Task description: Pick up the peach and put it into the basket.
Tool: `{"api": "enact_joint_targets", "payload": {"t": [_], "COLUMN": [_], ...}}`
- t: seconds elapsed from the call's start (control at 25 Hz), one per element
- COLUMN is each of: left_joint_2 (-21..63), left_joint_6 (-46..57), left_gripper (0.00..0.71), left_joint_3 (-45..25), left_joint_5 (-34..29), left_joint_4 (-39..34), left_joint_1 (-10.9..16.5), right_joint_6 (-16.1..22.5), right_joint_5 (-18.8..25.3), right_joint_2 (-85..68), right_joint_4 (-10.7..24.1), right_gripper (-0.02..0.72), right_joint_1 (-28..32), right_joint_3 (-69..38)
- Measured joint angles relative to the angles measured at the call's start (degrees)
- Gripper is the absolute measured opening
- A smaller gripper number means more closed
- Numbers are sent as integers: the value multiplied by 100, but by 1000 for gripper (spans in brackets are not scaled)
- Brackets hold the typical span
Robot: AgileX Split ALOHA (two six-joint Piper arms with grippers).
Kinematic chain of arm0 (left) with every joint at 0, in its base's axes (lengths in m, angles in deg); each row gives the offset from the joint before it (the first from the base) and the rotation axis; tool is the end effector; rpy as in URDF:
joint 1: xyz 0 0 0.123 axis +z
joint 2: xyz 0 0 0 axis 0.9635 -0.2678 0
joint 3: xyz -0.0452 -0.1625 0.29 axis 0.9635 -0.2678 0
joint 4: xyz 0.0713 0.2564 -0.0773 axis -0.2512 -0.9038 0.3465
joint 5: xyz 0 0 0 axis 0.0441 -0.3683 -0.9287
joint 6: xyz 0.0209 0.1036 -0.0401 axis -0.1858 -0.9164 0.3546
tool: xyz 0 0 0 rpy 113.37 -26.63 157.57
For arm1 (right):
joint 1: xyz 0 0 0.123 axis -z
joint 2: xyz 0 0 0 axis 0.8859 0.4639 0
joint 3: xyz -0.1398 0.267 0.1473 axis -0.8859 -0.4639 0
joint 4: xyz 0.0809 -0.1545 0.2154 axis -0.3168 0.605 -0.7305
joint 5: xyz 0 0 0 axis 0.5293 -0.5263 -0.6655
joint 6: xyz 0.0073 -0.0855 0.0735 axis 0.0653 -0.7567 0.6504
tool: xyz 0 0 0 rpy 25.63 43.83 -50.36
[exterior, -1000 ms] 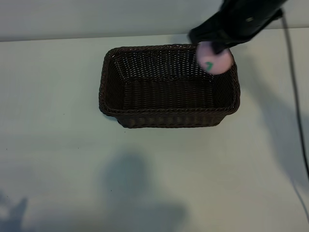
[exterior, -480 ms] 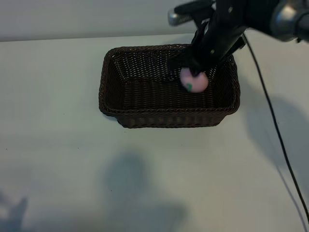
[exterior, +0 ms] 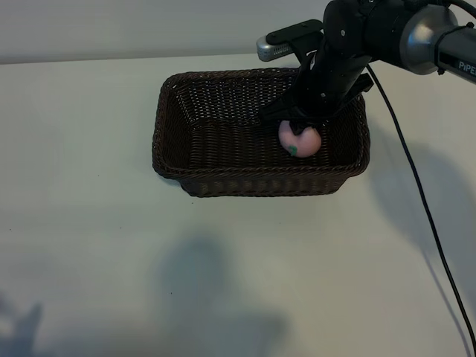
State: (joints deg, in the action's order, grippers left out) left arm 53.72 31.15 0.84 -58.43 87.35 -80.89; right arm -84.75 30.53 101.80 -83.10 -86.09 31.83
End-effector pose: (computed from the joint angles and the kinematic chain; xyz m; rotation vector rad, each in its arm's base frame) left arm -0.0177 -0.0076 0.2779 0.1967 2.0489 -0.1385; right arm 0.4584 0.2112 0.1913 -0.4848 2.7878 0.2252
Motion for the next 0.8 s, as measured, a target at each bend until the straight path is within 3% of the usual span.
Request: {"api": "enact_joint_targets", "payload": {"t": [0.12, 0.2, 0.28, 0.52, 0.8], "left_joint_2": [0, 0, 0, 0, 0], "left_joint_6": [0, 0, 0, 0, 6], "left_gripper": [594, 594, 594, 594, 594], "left_joint_3": [0, 0, 0, 0, 0], "left_joint_5": [0, 0, 0, 0, 0], "left_joint_4": [0, 0, 0, 0, 0], "left_joint_1": [0, 0, 0, 0, 0], "right_joint_6": [-5, -5, -11, 0, 0], "right_joint_5": [0, 0, 17, 239, 1355], "right_joint_2": [0, -12, -43, -474, -691], "right_joint_4": [0, -5, -5, 63, 280], "right_gripper": [488, 580, 626, 603, 586], "right_joint_1": [0, 0, 0, 20, 439], "right_joint_3": [0, 0, 0, 96, 1177]}}
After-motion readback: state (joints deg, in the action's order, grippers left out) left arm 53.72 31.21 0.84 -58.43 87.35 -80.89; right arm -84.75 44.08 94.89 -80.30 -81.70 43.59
